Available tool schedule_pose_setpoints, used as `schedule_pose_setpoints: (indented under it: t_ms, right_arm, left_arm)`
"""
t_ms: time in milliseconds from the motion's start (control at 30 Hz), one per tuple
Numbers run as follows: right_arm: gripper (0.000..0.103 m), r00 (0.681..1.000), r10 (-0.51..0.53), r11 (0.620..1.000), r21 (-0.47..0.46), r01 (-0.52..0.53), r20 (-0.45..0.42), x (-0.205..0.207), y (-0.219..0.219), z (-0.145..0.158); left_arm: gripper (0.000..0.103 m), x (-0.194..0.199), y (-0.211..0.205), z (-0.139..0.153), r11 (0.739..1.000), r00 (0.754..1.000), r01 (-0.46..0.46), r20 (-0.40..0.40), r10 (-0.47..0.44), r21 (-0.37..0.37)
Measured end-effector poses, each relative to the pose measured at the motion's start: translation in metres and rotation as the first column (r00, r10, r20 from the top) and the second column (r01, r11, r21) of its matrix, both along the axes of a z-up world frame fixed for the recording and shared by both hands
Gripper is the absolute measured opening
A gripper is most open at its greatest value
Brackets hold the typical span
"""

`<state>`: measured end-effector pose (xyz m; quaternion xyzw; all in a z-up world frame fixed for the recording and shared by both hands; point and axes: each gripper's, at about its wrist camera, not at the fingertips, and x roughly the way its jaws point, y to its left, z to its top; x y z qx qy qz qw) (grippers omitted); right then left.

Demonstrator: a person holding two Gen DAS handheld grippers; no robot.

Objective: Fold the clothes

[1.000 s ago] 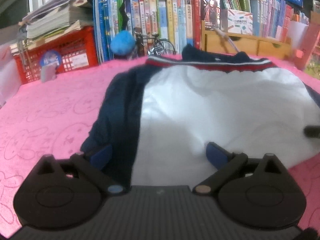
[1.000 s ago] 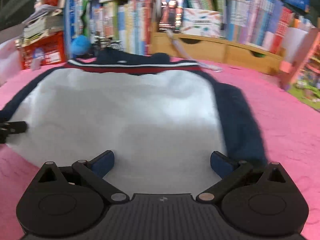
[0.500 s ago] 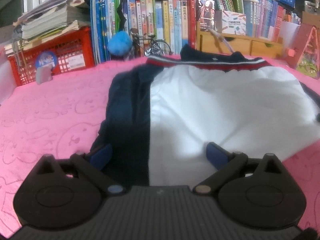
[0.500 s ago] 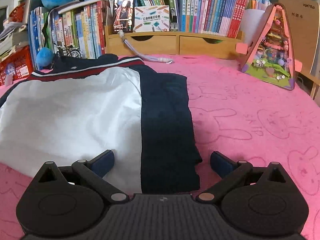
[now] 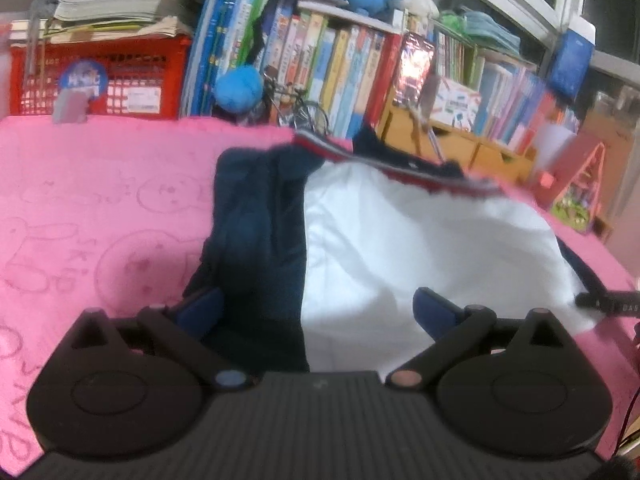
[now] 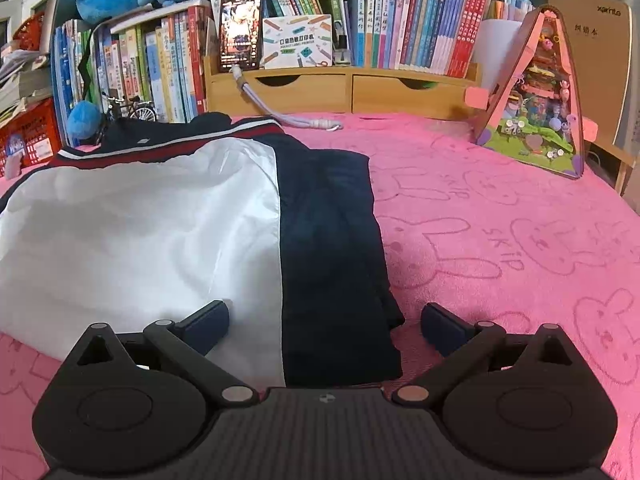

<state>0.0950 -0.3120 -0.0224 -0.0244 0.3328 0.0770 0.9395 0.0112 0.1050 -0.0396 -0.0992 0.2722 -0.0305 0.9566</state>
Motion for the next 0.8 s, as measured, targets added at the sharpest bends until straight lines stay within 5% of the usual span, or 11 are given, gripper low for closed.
schedule_pose_setpoints:
  t_ms: [133,233,367,600,800]
  right_arm:
    - [0.103,0.998,-0.005,0.999,0.054,0.001,0.067,-0.012,-0.003,0.007]
    - [0.103,0.993,-0.007,0.995,0.101,-0.005,0.122,-0.023,-0.005,0.013]
    - [0.103,0.99,0.047,0.992,0.113,-0.063,0.136,-0.032,0.01,0.027]
    - [0.103,0.966,0.163,0.962,0.184,-0.201,0.202,-0.056,0.085,0.037]
    - [0.103,0.949,0.251,0.946,0.158,-0.282,0.189,-0.063,0.147,0.026]
  left_arm:
    - [0.102,-0.009,-0.019,0.003,0.963,0.994,-0.103,-0.012,0.109,0.248]
    - [0.102,-0.017,-0.006,0.002,0.939,0.975,-0.203,-0.026,0.219,0.278]
    - [0.102,-0.026,0.006,0.016,0.958,0.965,-0.255,-0.027,0.261,0.132]
    - [0.103,-0.008,-0.03,0.047,0.994,0.994,-0.11,0.013,0.11,-0.012]
    - [0.103,0.011,-0.037,0.058,0.99,0.999,-0.034,-0.006,0.033,-0.14]
